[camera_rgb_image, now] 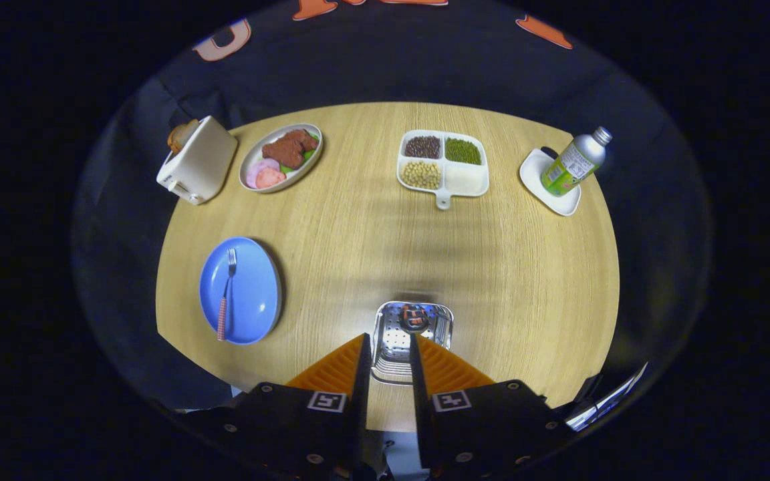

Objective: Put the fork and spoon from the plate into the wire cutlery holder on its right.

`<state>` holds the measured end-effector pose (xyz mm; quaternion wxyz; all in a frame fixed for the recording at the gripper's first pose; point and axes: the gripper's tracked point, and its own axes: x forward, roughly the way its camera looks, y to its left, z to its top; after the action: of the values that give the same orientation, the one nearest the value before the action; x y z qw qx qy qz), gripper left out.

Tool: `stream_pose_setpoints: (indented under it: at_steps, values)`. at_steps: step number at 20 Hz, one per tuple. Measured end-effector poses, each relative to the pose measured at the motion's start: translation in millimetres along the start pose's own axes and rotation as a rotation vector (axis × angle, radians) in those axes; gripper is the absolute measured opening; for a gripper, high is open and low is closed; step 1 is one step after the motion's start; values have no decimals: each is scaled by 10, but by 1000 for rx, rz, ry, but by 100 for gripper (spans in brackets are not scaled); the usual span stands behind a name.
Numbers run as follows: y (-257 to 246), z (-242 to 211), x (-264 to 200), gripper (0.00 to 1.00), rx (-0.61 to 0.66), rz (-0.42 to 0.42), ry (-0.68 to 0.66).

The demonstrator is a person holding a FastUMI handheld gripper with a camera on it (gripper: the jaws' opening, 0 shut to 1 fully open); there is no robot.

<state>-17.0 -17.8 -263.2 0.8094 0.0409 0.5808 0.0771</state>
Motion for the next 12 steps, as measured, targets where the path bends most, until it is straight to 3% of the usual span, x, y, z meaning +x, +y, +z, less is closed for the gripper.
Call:
stream_pose_setpoints:
  at_steps: [4,6,8,12]
  values:
    - [200,312,-210,62,22,10,-216]
    - [286,493,-330,72,44,12,-330]
    - [355,667,-473,81,63,9,-445]
    - [502,1009,-815,89,74,-11,-677]
